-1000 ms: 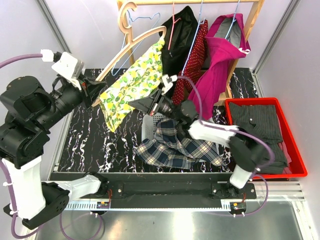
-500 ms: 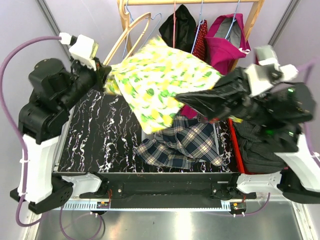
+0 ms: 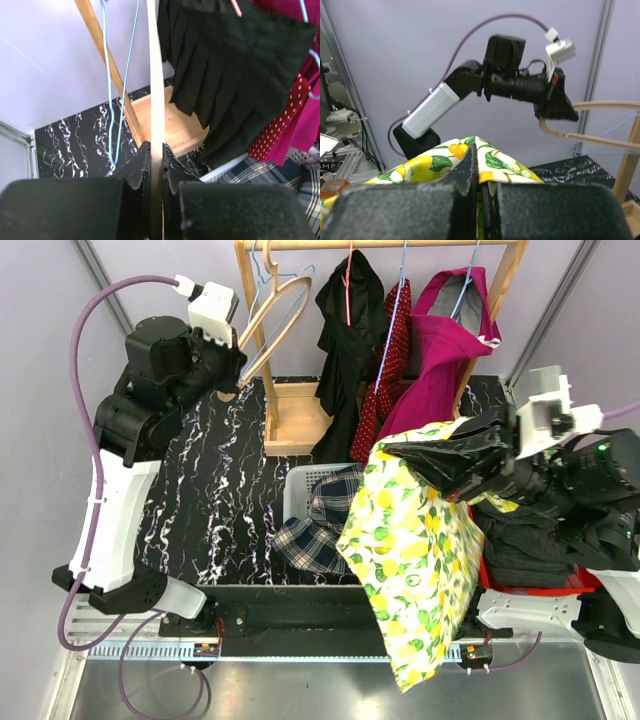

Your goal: Remove the skirt from the hanger

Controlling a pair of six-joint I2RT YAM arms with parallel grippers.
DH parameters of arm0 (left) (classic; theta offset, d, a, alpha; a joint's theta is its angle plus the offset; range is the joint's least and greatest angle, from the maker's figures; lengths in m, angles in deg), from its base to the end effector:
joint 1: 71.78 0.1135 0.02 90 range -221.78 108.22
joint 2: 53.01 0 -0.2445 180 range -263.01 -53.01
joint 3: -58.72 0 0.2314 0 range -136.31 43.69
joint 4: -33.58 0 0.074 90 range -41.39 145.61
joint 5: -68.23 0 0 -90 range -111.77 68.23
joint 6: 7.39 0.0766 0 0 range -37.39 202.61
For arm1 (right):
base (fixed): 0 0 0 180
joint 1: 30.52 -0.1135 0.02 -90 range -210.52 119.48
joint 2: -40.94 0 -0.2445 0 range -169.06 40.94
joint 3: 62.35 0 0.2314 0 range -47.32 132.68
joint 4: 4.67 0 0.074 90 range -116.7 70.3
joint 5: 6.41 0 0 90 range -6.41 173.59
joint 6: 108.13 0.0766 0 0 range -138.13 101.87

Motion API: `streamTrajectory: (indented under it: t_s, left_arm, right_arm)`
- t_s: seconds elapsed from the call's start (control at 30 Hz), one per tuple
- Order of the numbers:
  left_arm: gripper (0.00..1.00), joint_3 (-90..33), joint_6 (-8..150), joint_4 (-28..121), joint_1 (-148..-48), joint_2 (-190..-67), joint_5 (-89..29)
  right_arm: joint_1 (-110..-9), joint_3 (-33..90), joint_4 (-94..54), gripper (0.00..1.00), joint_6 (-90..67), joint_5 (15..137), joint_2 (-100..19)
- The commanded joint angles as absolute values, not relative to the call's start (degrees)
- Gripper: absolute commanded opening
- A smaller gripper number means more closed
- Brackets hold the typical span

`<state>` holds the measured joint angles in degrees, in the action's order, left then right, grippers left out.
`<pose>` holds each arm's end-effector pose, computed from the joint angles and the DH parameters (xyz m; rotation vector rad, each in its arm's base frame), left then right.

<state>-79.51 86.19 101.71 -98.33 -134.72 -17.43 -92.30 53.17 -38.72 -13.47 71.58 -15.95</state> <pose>0.2349 -0.1109 0.5182 0.4089 1.7305 -0.2226 0.0533 0.1329 0.5778 -0.7536 0.9694 1.1403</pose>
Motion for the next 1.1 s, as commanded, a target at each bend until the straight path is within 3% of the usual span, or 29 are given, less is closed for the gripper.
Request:
streamTrajectory:
  t_s: [0.0,0.77,1.07]
  left_arm:
    - [0.0,-85.42,84.81,96.6,-98.24,-137.11,-17.9]
    - [0.0,-89.03,81.03,89.92,-96.13,-151.01,-20.01]
    - [0.0,-75.86,81.64,84.38,-95.16,-145.05,-19.84]
  right_arm:
    - [-92.48,51.03,-40.26,0.0,-15.23,76.64,-15.23]
    - [-92.39,33.37,-41.06,0.0,-14.18,81.75,-17.69]
    - [-92.39,21.95,-38.51,0.0,-11.98,87.62,-18.3]
